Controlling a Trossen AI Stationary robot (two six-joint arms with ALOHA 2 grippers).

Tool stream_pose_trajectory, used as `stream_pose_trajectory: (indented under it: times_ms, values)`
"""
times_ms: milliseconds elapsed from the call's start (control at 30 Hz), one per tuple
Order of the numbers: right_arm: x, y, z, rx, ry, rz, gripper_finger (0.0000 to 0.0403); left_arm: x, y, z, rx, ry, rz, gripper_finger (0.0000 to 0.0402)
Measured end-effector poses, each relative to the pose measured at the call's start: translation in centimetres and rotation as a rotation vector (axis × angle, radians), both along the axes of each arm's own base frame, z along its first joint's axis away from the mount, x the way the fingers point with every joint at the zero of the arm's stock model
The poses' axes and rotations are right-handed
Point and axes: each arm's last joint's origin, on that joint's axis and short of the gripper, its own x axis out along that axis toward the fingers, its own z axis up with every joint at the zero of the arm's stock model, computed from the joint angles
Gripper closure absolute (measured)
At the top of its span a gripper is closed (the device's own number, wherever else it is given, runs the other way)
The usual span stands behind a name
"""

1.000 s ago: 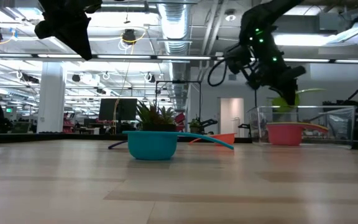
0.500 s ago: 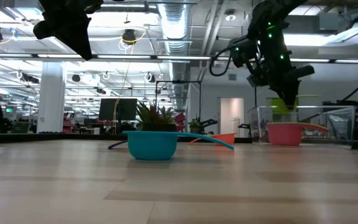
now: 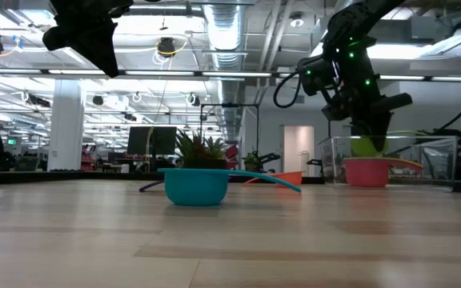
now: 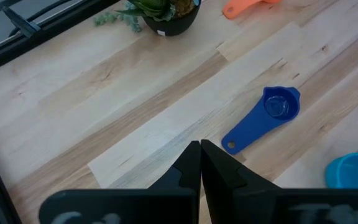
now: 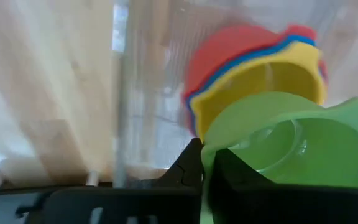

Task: Nest measuring cups in basket
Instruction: Stack the green measuring cup on top of the yellow measuring cup in the transparent bin

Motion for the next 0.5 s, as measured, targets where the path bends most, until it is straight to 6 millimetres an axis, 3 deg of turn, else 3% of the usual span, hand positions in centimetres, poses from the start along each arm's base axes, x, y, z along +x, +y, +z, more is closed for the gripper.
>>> stream_pose_trajectory:
  times_ms: [200, 500]
  values:
    - [0.12, 0.23, -0.05, 0.076, -0.037, 0.004, 0.0345, 0.01, 0.00, 0.00, 0.000, 0.000, 0.000, 0.0401]
    - [-0.03, -0.03, -0.04, 0.063, -0.030, -0.003, 0.0338, 0.00, 0.00, 0.00, 0.001, 0.000, 0.001, 0.0401]
